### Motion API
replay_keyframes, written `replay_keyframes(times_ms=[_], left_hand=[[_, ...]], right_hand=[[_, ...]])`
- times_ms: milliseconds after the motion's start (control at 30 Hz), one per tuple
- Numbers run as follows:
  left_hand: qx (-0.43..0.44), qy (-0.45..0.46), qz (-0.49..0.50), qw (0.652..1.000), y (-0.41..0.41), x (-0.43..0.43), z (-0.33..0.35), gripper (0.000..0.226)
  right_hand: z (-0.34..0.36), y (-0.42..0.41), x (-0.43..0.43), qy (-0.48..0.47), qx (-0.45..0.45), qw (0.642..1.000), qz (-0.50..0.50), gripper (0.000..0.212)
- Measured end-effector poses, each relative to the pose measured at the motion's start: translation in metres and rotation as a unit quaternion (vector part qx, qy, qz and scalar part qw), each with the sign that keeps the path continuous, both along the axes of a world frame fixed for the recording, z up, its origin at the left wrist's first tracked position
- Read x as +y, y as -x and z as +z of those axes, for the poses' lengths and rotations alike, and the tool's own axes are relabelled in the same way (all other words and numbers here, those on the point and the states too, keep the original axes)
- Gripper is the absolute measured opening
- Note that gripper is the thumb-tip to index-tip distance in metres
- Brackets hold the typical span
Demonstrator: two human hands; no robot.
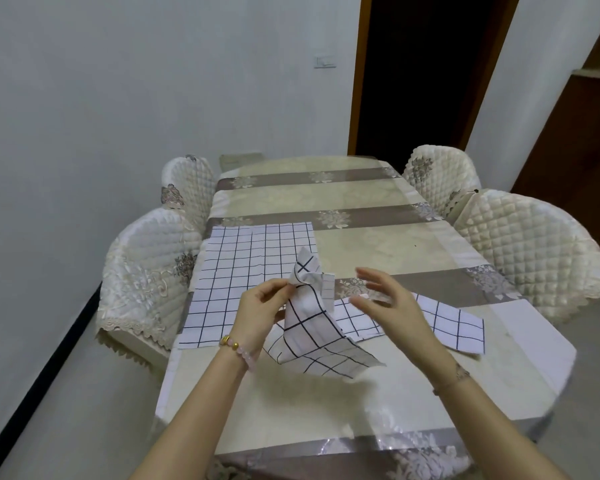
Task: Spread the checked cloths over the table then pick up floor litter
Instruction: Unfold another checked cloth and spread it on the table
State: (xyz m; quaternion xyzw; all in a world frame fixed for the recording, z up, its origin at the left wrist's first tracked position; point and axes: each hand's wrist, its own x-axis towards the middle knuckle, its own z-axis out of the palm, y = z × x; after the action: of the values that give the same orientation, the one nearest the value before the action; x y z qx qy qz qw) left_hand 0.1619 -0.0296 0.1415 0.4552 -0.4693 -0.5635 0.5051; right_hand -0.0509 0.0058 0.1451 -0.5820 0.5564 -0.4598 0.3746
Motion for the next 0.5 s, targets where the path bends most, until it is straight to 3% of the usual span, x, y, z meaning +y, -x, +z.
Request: replay_keyframes(times_ms=[67,167,333,500], left_hand=[[0.0,0.004,-0.024,1.0,0.001,-0.001,0.005,0.021],[-0.011,0.004,-0.045,0.999,0.0,-0.004,0.009,0.017],[0.025,0.003,0.033,0.999,-0.019,-0.016,0.018,0.017],[0.035,0.009,0.079,0.996,-0.053,-0.034,0.024,0.011]], right_hand=[[0.004,-0.014,-0.011,0.016,0.022,0.999,0.029,0.037],[0.011,-0.026,-0.021,0.062,-0.009,0.998,-0.005,0.006],[0.02,-0.003,-0.029,0.088,0.0,0.994,-0.061,0.01],[0.016,0.044,-0.022,0.018,-0.12,0.992,-0.031,0.013]])
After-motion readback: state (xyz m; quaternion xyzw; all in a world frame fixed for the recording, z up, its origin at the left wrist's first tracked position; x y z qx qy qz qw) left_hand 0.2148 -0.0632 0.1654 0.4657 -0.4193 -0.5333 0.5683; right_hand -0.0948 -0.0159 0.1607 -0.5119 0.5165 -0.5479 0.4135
